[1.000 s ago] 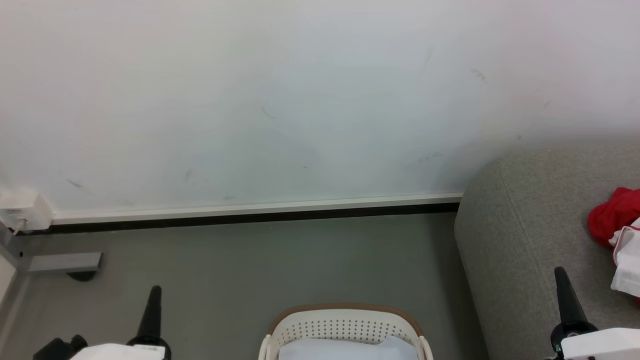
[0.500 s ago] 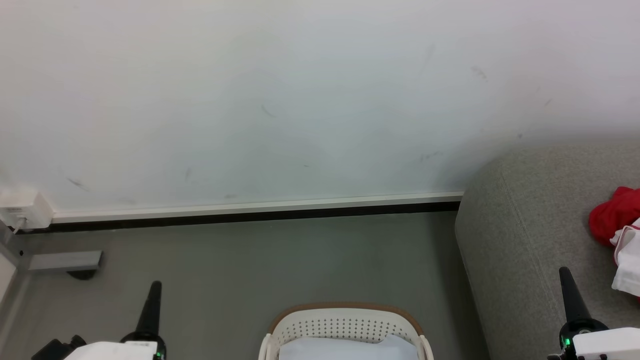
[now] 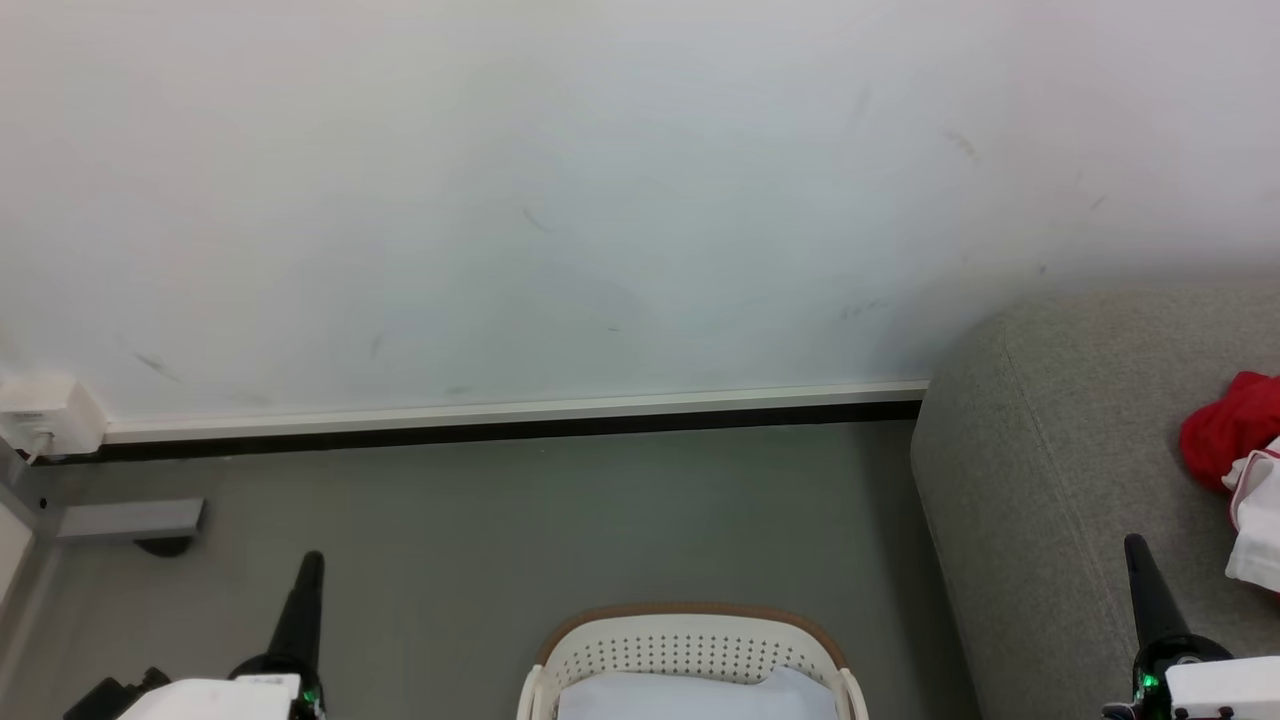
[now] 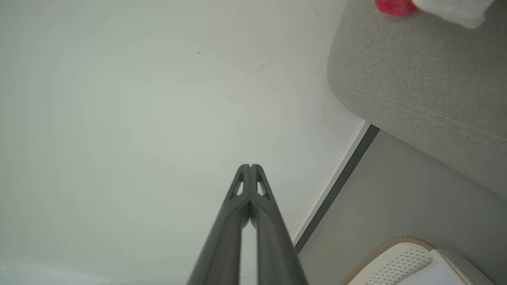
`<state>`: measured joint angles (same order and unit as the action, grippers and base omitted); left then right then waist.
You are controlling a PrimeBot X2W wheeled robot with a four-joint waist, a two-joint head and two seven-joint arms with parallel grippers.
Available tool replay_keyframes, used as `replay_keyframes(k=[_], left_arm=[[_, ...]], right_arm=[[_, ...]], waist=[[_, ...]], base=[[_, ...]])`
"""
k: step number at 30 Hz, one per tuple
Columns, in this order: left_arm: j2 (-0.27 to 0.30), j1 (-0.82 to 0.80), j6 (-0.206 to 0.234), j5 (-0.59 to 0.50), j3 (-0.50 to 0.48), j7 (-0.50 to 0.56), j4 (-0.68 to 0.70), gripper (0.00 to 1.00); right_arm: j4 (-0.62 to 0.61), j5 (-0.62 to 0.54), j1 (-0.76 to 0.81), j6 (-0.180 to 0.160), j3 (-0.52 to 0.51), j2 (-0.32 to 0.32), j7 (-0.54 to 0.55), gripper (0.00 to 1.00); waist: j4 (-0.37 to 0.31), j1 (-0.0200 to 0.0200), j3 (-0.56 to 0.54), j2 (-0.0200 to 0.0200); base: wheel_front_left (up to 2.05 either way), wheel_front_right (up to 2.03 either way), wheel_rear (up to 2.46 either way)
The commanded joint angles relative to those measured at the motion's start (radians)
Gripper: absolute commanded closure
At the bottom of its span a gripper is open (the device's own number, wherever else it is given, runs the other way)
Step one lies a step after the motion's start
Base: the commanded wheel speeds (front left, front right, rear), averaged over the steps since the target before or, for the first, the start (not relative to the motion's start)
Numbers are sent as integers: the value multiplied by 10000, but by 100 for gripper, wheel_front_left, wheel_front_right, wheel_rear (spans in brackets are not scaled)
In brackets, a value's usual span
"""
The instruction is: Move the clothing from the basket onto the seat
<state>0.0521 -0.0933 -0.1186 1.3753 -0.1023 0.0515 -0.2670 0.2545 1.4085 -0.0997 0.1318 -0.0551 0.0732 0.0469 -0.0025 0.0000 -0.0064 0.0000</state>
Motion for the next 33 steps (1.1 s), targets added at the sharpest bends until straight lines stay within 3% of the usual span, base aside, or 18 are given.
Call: replay_keyframes(k=[1, 33], left_arm=[[34, -141, -63, 271, -56, 71, 92, 100], [-12, -192, -152, 2411, -141, 652, 234, 100]], right_arm=[[-102, 250, -135, -15, -92, 6, 64, 100], [-125, 2077, -133, -21, -605, -217, 660, 100]], waist=[[2, 0, 5, 0], [25, 0, 92, 0]], base=[[0, 0, 0], [0, 0, 0]])
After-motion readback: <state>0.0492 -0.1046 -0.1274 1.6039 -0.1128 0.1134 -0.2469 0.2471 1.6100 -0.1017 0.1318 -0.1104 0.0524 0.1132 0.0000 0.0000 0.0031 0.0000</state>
